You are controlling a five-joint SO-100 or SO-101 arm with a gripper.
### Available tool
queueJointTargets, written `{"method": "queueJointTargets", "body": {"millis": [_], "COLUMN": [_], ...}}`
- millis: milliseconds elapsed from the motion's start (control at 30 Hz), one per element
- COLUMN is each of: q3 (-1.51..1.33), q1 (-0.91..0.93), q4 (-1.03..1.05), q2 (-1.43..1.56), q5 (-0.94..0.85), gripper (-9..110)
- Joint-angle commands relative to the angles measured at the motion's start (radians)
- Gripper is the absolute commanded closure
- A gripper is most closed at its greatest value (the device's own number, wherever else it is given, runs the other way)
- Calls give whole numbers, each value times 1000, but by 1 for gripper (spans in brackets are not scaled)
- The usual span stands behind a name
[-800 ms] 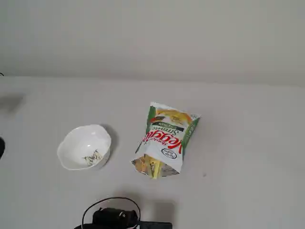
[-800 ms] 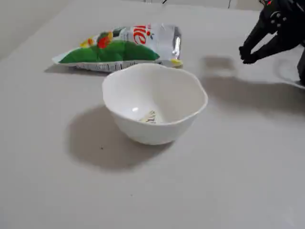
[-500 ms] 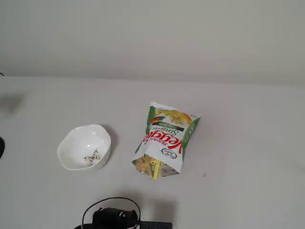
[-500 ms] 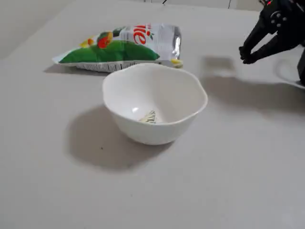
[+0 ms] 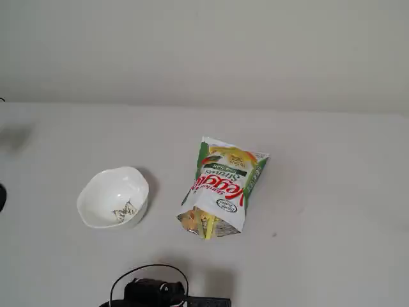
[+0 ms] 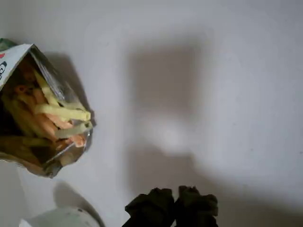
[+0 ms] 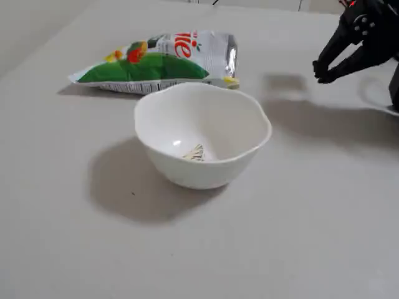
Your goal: Pick up veggie straw from inside of open veggie straw packet and place it inside the bowl on the left side of the veggie straw packet
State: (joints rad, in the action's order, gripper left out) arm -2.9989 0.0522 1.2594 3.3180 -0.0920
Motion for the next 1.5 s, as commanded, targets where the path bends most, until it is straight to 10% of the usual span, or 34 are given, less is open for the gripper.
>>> {"method": "queueJointTargets", "body": {"millis": [0, 1067, 1467], "q3": [0, 0, -28], "q1": [-12, -86, -26], "q4": [-2, -6, -394], "q2": [5, 6, -11], "q5": [-14, -55, -905], "gripper": [101, 100, 89]}}
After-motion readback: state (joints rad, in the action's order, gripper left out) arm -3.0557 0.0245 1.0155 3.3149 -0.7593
